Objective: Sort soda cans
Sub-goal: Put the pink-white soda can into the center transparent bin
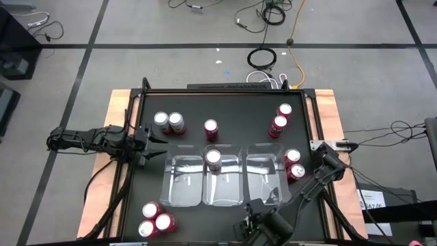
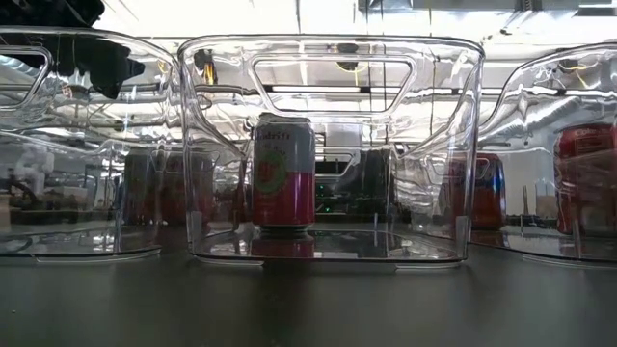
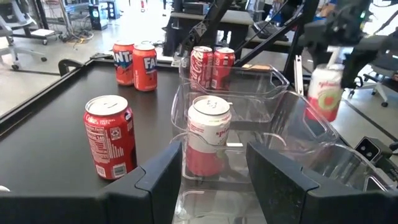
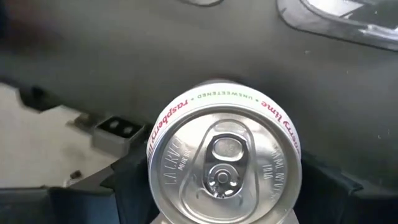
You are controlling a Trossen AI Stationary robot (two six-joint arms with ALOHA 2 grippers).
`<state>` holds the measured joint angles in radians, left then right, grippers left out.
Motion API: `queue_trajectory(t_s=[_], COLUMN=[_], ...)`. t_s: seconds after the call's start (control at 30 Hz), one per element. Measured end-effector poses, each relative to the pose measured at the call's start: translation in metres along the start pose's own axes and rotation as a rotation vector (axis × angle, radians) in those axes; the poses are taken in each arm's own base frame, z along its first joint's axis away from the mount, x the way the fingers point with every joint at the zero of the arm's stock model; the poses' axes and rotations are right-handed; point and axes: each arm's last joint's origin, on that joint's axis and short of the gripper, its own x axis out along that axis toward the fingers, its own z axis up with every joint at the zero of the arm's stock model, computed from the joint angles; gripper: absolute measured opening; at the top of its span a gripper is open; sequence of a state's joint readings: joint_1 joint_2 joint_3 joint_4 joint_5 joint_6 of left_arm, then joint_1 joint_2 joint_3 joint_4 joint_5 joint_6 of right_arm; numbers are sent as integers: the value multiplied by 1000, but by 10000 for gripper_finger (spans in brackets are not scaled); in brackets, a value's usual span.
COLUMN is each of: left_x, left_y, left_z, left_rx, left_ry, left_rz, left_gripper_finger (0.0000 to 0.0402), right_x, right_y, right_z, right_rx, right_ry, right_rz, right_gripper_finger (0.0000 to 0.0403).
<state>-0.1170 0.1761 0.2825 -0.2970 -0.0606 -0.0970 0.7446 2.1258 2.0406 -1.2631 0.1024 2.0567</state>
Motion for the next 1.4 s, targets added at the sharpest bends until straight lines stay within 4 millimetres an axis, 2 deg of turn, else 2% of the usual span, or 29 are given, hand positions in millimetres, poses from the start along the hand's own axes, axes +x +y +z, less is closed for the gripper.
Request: queue_trajectory(t_s=[0.23, 0.33, 0.53, 0.67, 0.83, 1.0, 1.13, 1.4], left_x=[0, 0, 0, 0, 0, 0, 0, 0], left_y=[0, 0, 0, 0, 0, 1, 1, 1], left_z=[0, 0, 0, 0, 0, 0, 0, 0], left_rx=[0, 0, 0, 0, 0, 0, 0, 0], left_ry=[1, 1, 1, 1, 0, -4, -4, -5], left_rz=[0, 0, 1, 0, 0, 44, 45, 48], left_gripper_finger=[190, 190, 190, 190, 190, 190, 190, 190], right_x=[-57, -79, -88, -86, -82, -64, -37, 10], right_y=[2, 6, 18, 29, 38, 39, 36, 34], right_z=[3, 13, 54, 91, 148, 197, 220, 250], right_rx=[-14, -34, -92, -140, -133, -109, -112, -108], right_ry=[-48, -43, -102, -134, -181, -180, -93, -99], right_rz=[68, 99, 125, 103, 41, -49, -112, -111], right_gripper_finger=[285, 286, 287, 288, 288, 288, 288, 288])
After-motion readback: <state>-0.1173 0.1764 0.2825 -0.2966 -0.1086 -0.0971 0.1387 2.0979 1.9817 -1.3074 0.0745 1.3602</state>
